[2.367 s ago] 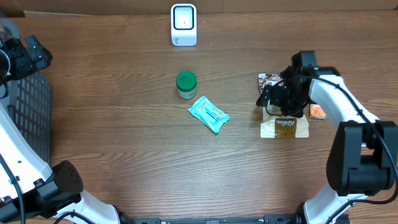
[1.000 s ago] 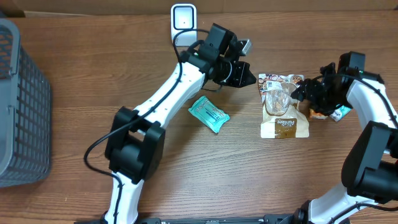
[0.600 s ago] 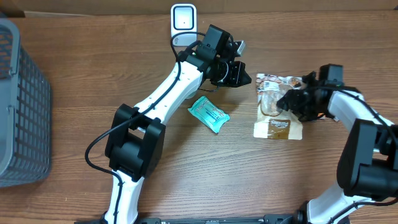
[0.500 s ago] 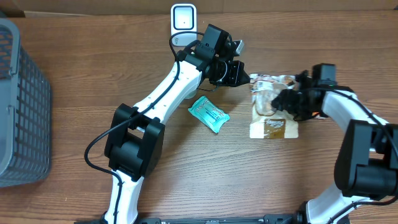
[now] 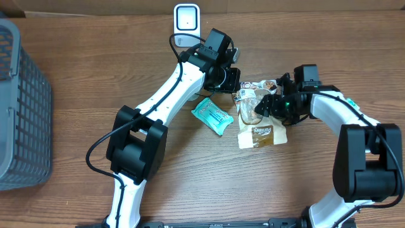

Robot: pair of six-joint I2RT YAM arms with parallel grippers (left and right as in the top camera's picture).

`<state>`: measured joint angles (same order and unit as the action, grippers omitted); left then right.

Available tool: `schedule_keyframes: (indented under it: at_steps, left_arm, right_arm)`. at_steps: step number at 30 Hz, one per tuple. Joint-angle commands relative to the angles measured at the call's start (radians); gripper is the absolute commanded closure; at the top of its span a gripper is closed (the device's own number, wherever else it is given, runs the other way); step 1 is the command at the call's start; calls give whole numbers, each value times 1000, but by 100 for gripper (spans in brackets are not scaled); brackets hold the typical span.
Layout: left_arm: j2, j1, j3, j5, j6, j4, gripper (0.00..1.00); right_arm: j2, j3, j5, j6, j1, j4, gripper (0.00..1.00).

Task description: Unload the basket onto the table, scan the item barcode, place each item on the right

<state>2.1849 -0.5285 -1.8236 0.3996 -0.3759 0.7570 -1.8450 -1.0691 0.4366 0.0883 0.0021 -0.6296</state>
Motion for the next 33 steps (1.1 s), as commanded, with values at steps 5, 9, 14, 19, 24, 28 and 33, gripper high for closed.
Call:
schedule_keyframes:
  at_steps: [5, 9, 14, 19, 24, 28, 33]
  left_arm:
    - [74, -37, 5, -40, -74, -25, 96]
    - [103, -69, 5, -45, -71, -51, 96]
    - [132, -90, 5, -45, -76, -74, 96]
    - [150, -83, 5, -44, -79, -62, 96]
    - [150, -81, 8, -43, -86, -53, 96]
    - [150, -94, 22, -43, -131, -51, 96]
    - [150, -104, 45, -41, -167, -52, 96]
  right_arm:
    - [6, -111, 231, 18, -76, -135, 20]
    - [21, -166, 212, 8, -90, -211, 20]
    - [21, -166, 114, 8, -90, -235, 20]
    - [20, -145, 11, 8, -90, -236, 20]
    - [19, -109, 9, 8, -90, -209, 20]
    - [19, -94, 9, -2, -90, -198, 20]
    - [19, -79, 8, -11, -90, -174, 21]
